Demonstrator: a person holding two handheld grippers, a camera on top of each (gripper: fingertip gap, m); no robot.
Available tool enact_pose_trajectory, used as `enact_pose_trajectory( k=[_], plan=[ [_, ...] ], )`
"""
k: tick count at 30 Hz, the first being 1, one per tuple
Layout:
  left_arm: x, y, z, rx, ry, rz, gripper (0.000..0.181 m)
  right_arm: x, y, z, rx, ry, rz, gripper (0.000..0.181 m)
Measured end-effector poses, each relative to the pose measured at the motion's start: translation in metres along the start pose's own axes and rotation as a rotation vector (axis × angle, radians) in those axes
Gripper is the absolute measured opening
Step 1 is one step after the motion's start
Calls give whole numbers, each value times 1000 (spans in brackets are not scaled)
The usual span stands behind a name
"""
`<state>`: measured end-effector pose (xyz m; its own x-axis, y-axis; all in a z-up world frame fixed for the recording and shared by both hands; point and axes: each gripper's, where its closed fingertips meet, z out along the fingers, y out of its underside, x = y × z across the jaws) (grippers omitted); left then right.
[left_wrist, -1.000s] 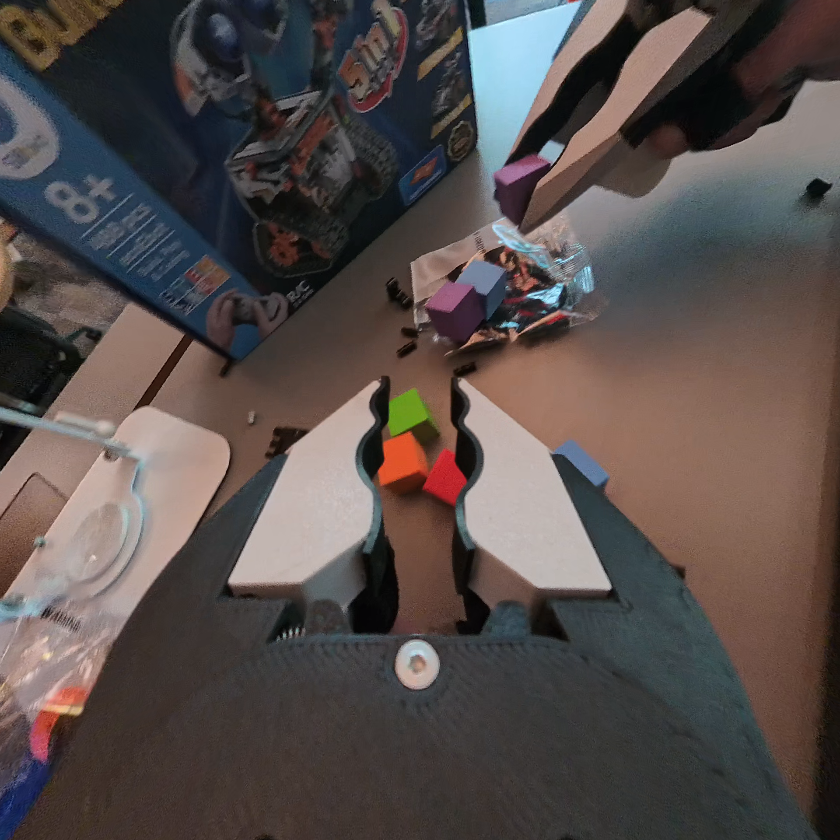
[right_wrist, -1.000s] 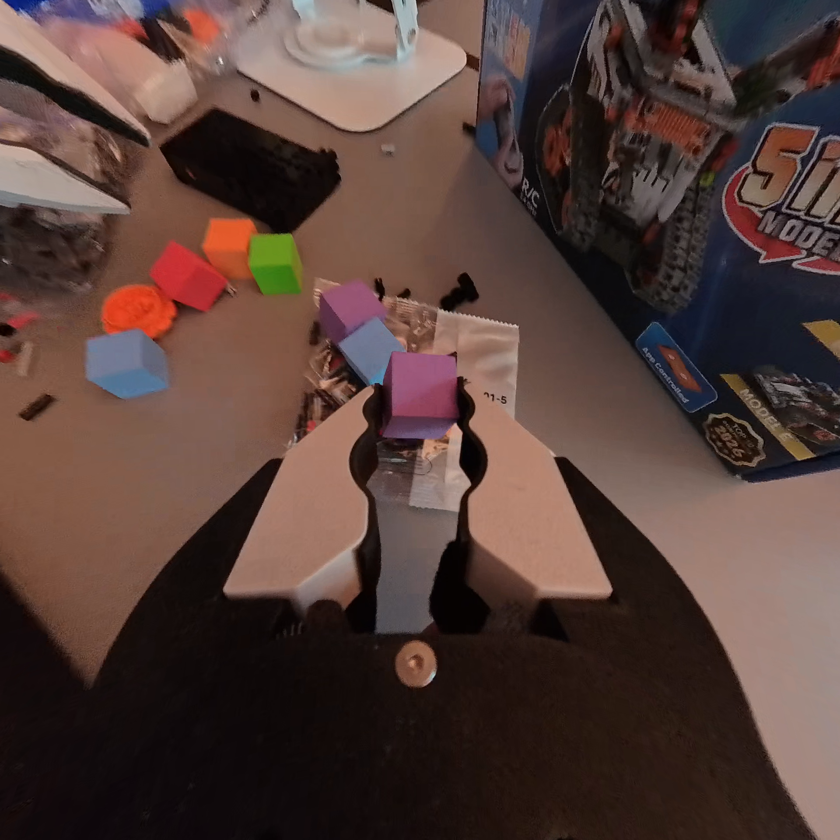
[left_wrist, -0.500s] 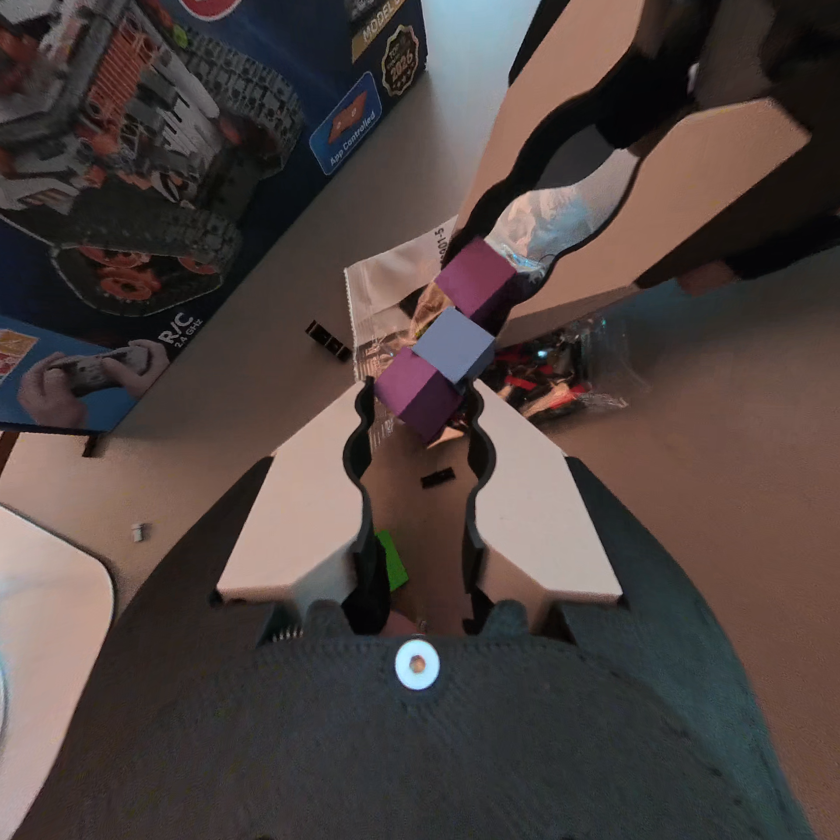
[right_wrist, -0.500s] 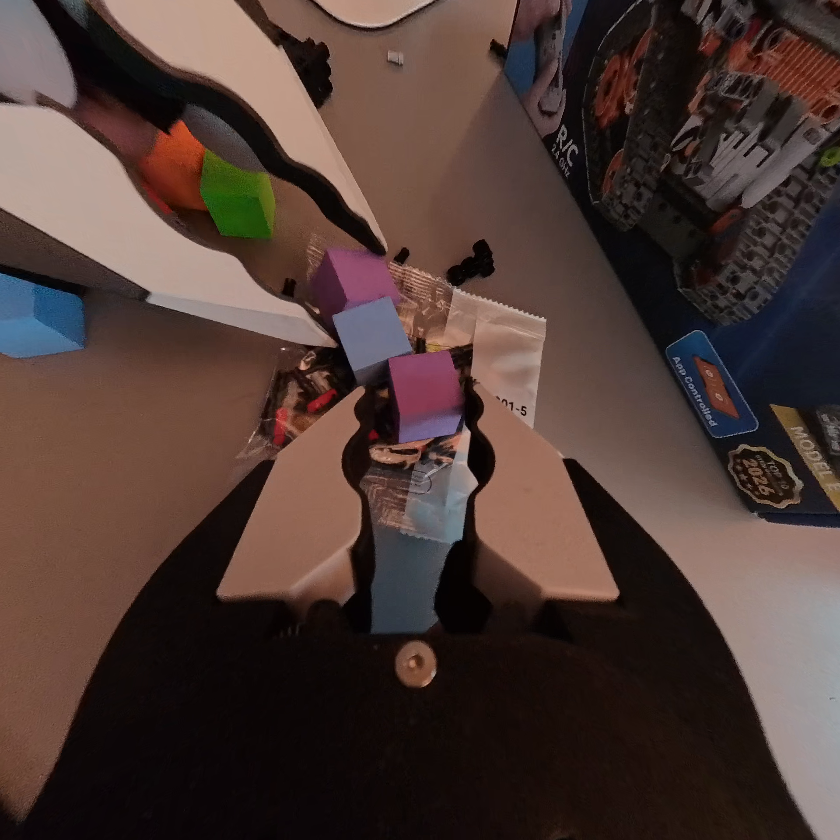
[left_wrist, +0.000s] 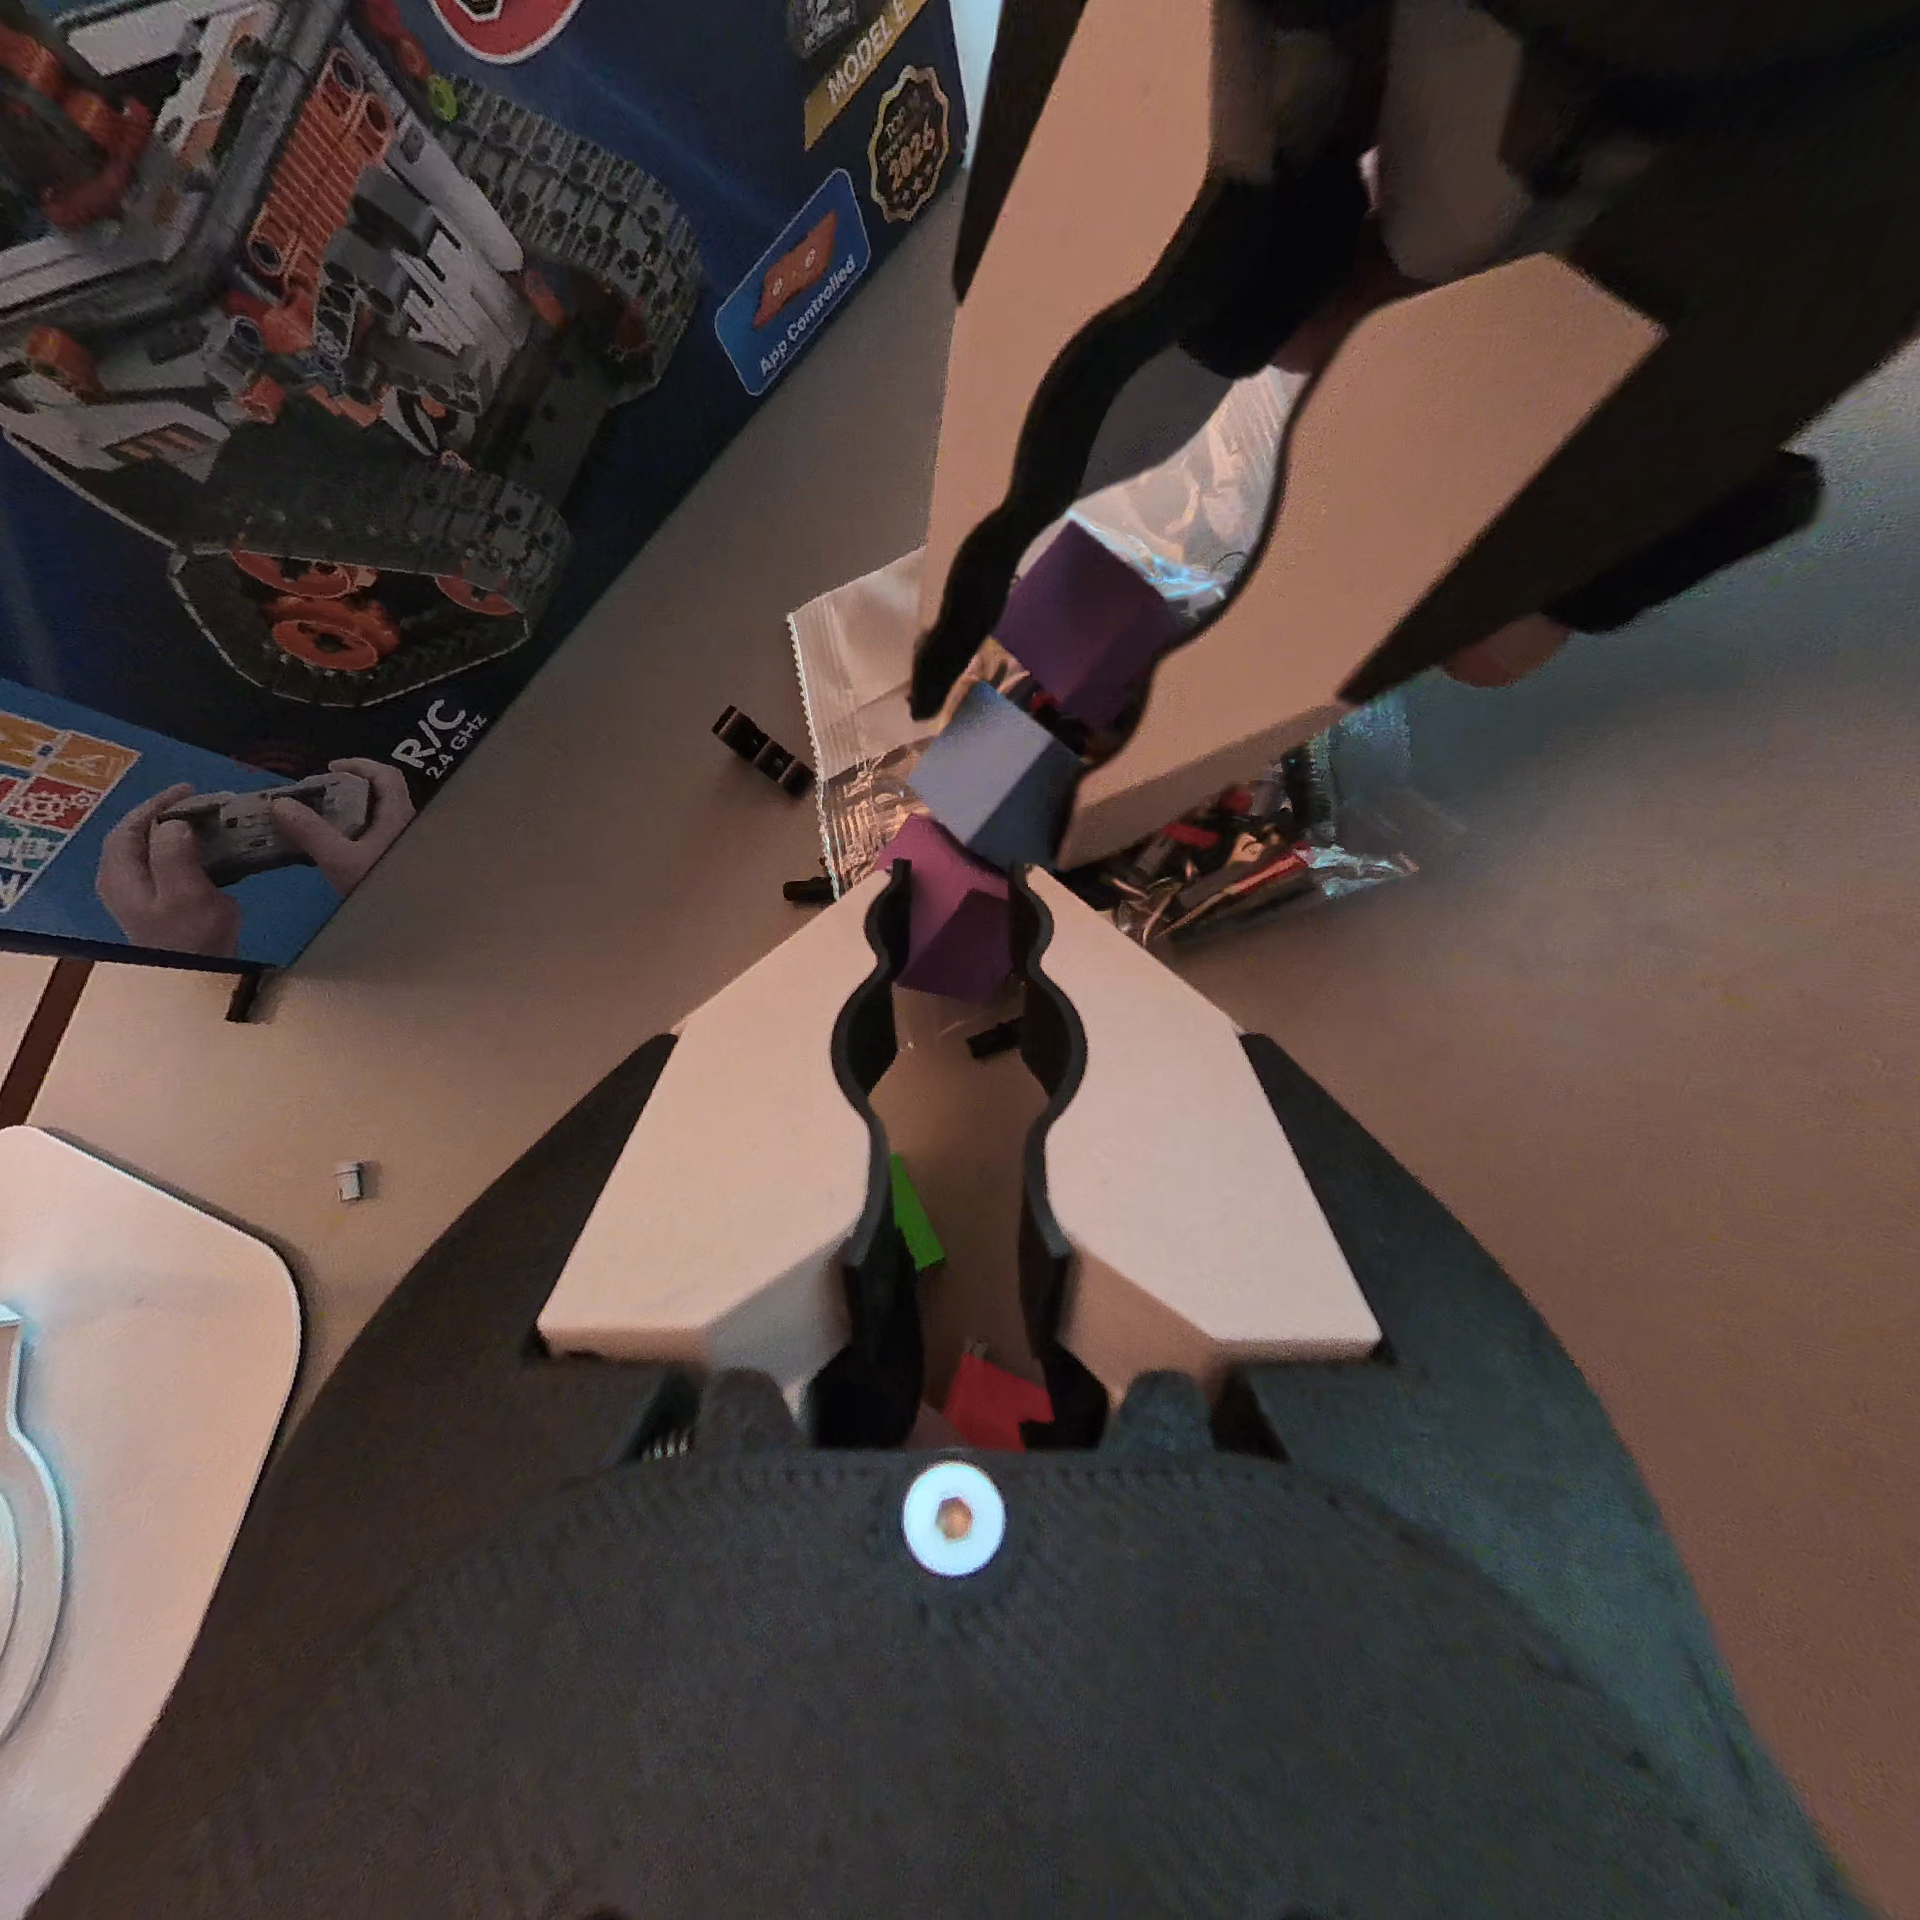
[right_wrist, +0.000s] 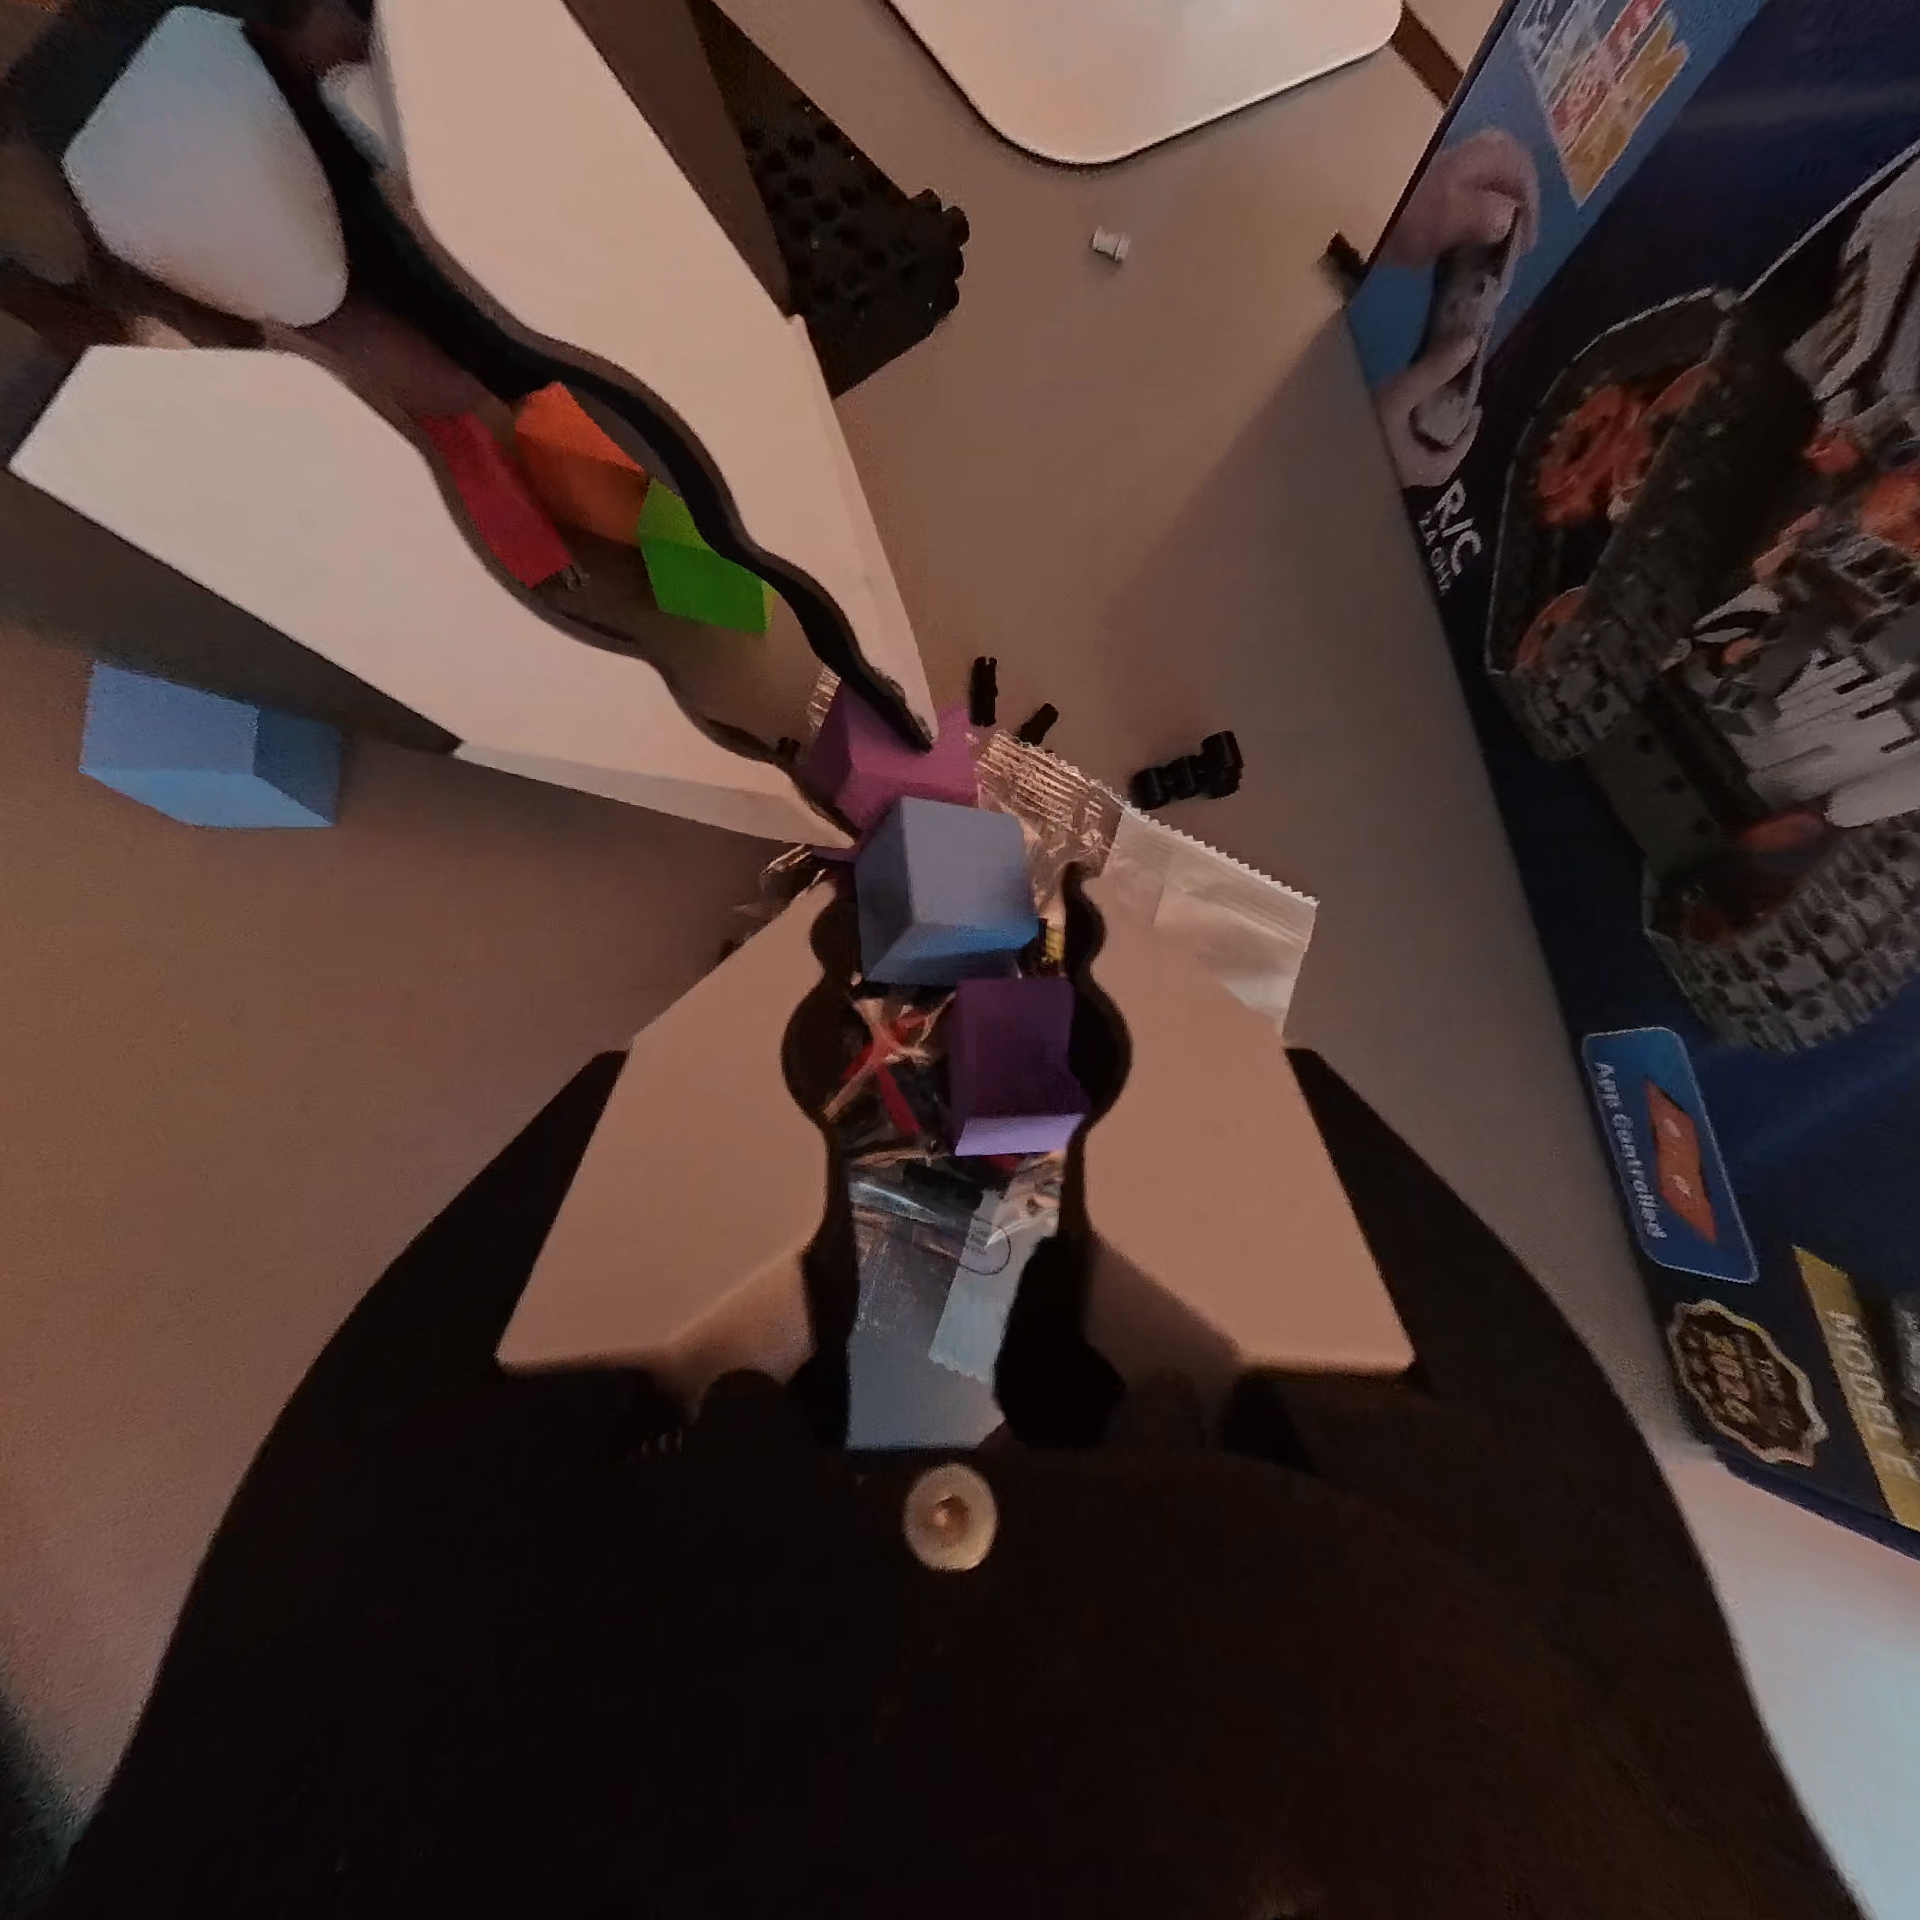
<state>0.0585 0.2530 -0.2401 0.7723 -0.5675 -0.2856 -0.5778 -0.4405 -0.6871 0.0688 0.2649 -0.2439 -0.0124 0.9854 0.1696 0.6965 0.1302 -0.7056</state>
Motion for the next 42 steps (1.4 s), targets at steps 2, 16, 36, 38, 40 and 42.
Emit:
enact_pose_trajectory(
  k=[2,16,36,38,40,42],
  plan=[
    [0,0,-2,3,0,9,17,-1,-1,1,-1,-28,33,30],
    [-1,7,4,-46,-4,-22,34,23,-1,-42,130,85,53,30],
    [-8,-8,-6,24,-48,-28,32,12,9,-36,69,125,-39,44],
    [-9,-13,-10,51,-50,-33,32,10,6,-40,92,110,-30,51],
    [-8,-22,-14,91,-52,-38,32,13,1,-48,128,120,-19,49],
    [-7,-33,-15,137,-39,-63,32,15,-4,-53,153,127,-18,48]
  ],
)
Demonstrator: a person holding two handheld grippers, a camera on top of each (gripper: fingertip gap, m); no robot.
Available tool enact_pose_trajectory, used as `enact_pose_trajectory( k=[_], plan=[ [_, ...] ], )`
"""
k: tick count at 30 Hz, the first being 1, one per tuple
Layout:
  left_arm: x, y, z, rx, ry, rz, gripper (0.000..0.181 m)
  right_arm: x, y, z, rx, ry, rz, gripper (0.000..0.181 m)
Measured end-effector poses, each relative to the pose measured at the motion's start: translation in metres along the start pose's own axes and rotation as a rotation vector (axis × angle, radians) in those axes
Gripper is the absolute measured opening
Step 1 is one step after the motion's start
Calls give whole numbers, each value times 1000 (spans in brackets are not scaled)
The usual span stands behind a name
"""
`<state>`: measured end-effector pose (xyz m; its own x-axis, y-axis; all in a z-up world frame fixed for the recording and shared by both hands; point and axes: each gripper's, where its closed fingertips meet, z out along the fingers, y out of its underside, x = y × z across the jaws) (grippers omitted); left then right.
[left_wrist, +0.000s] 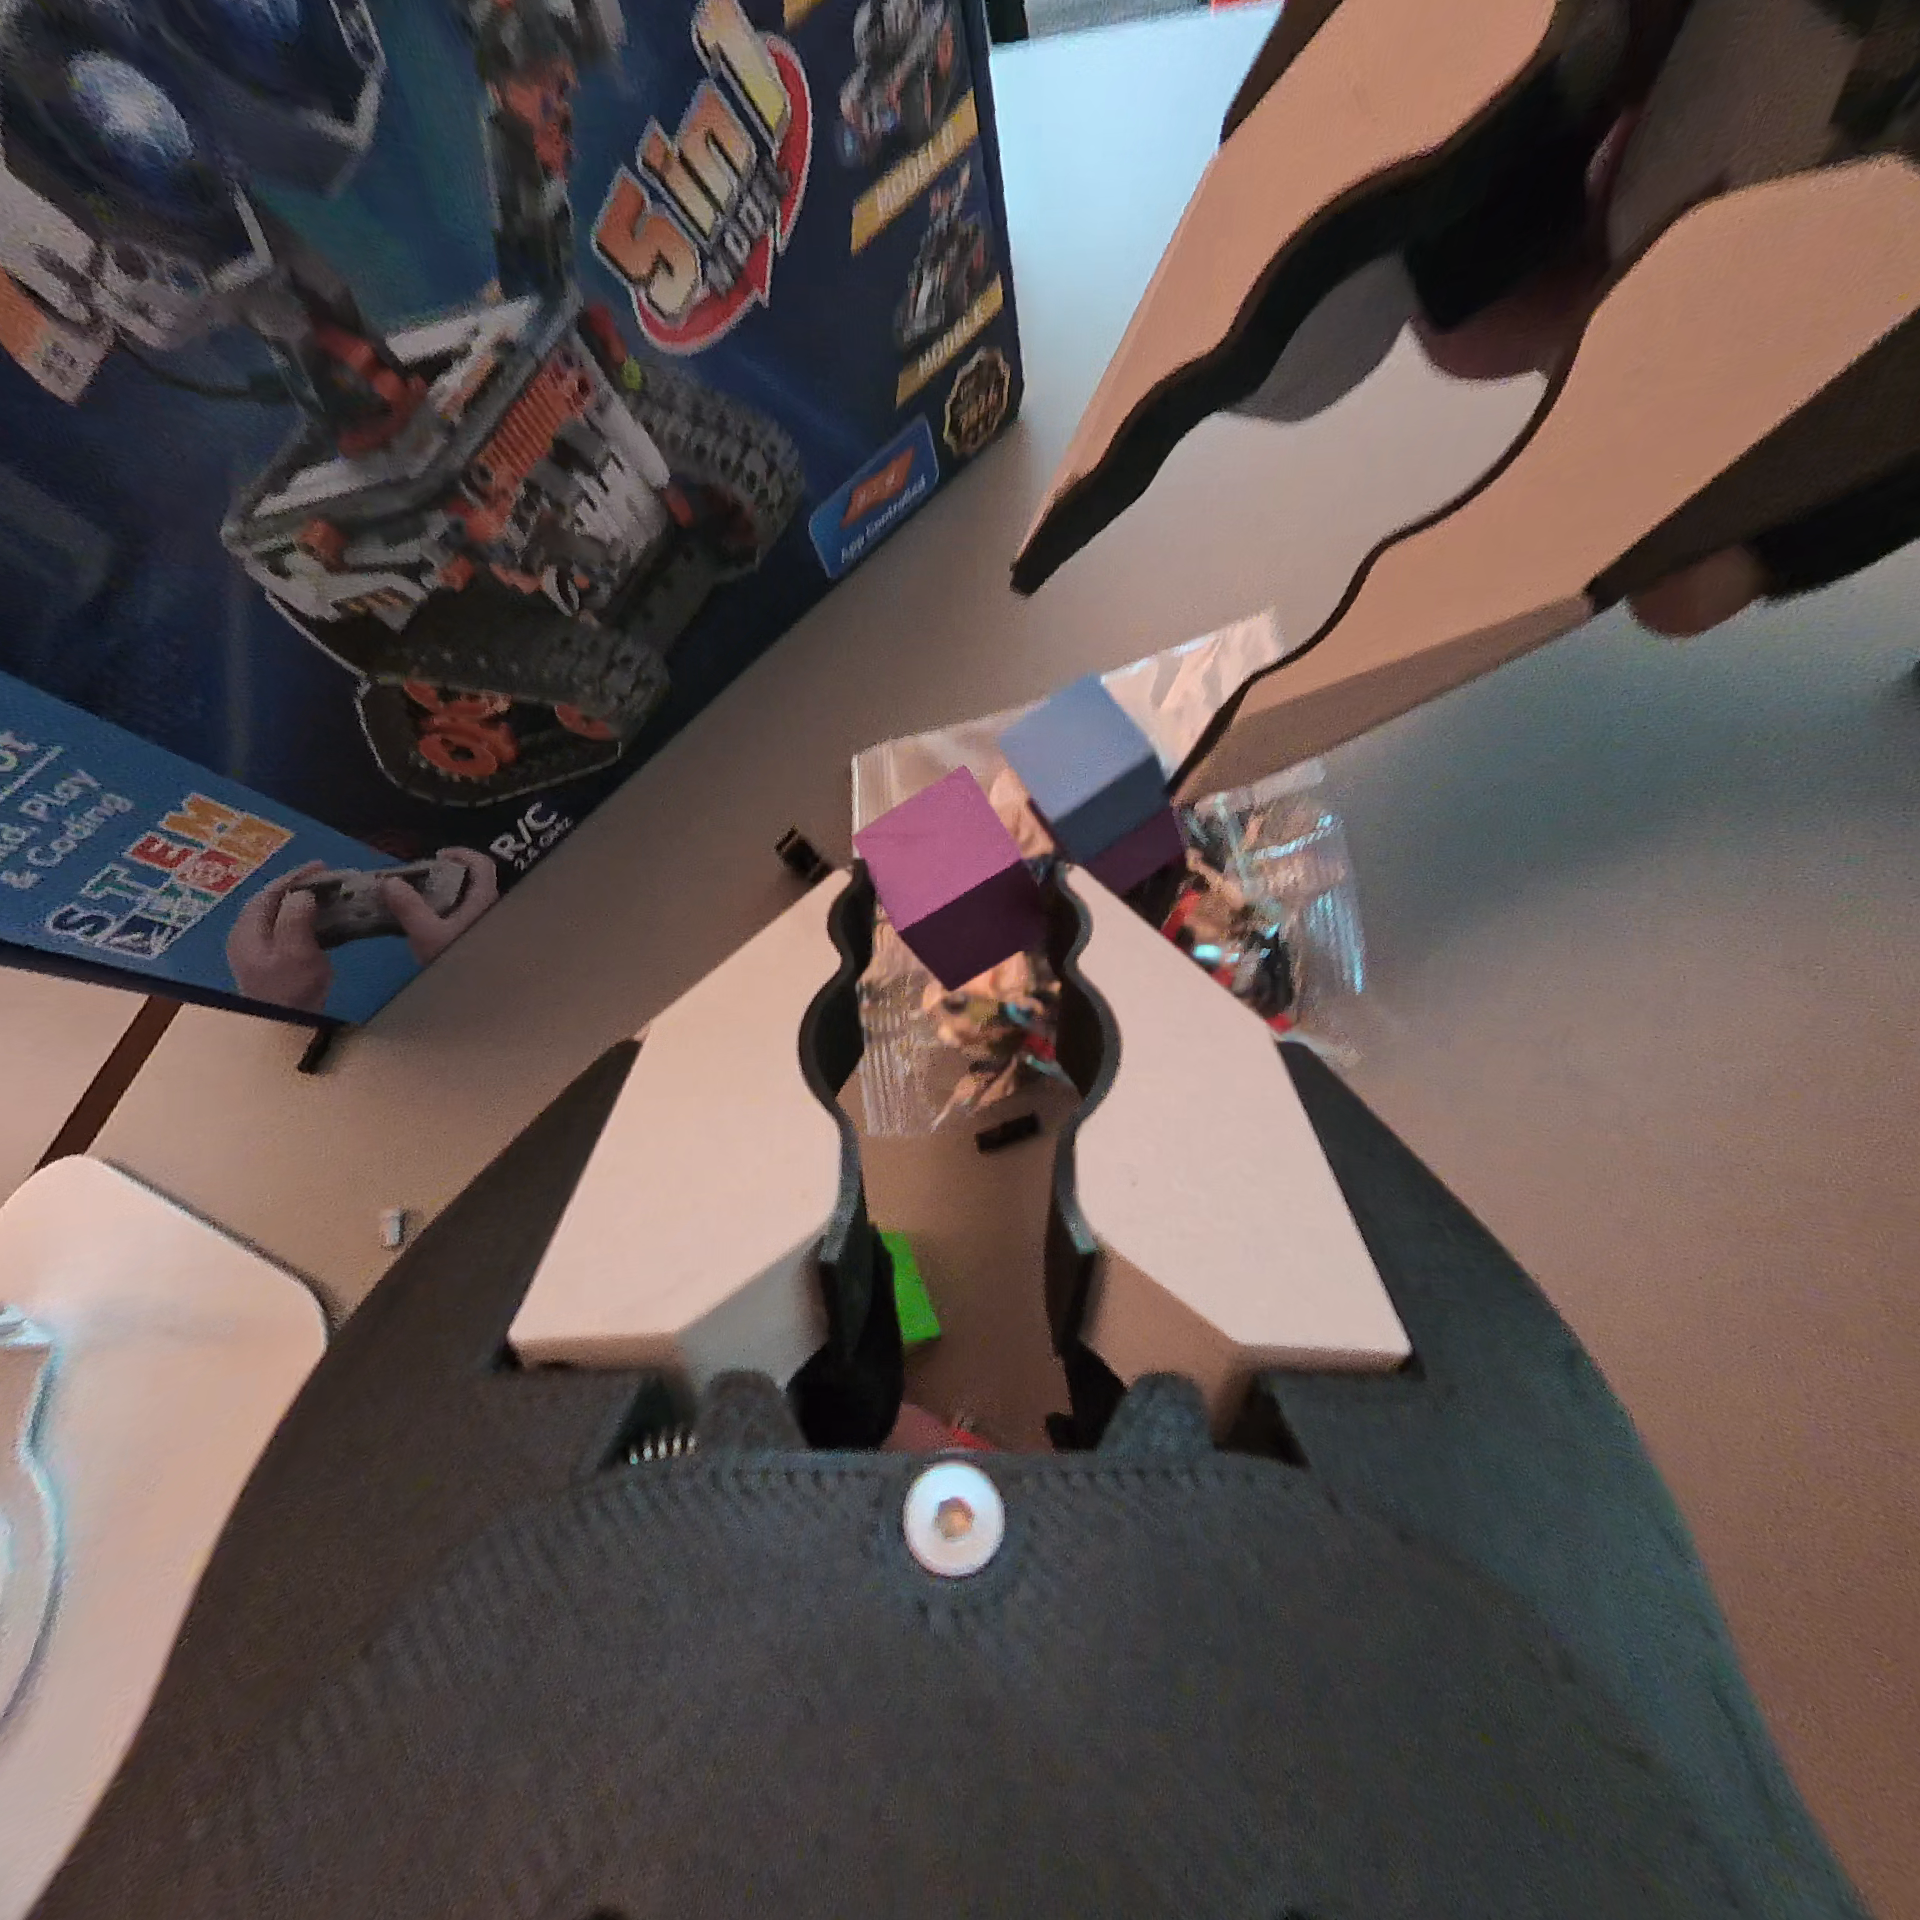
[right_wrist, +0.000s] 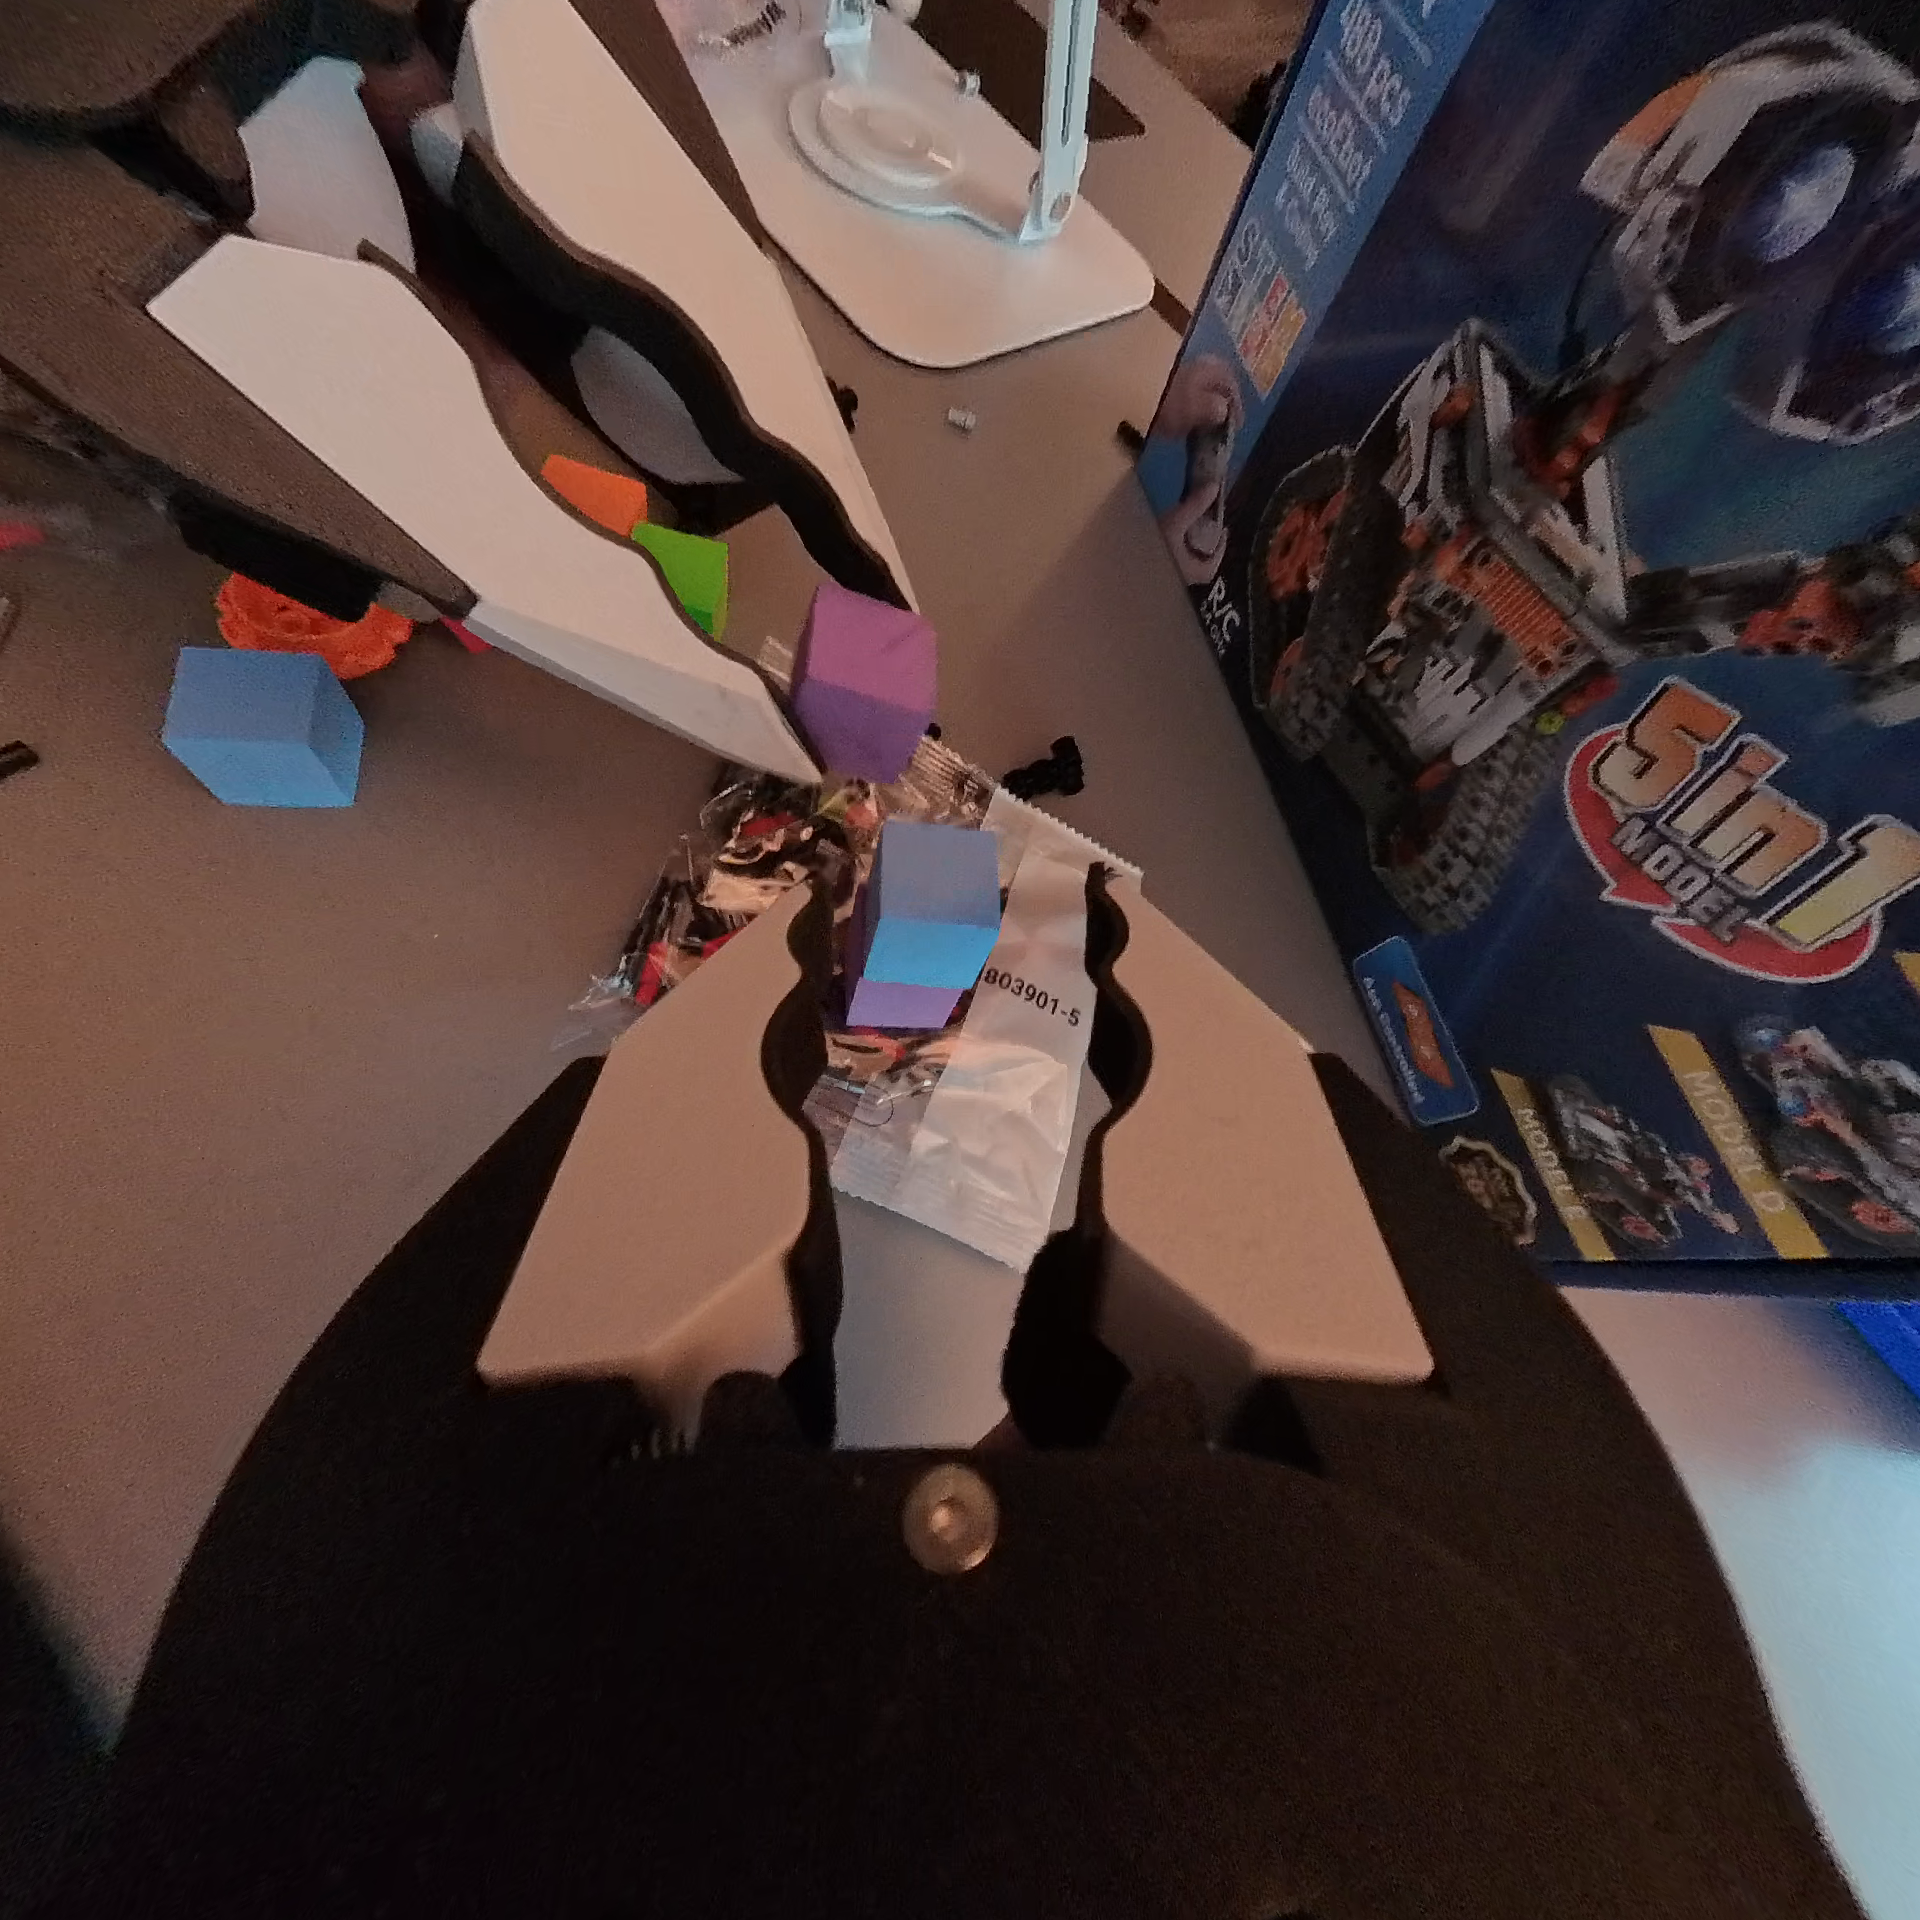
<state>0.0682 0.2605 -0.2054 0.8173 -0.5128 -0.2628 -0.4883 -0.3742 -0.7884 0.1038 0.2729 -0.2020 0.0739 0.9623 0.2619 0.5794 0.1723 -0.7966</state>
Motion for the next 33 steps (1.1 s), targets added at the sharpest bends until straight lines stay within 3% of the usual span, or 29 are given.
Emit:
enact_pose_trajectory(
  k=[5,21,33],
  plan=[
    [9,-23,-2,97,40,-63,31,-8,-18,0,56,7,-70,46],
    [14,-42,-9,253,222,-299,32,-9,-32,-7,128,96,-176,36],
    [16,-32,12,164,180,-274,32,2,-5,3,49,118,-159,29]
  ],
)
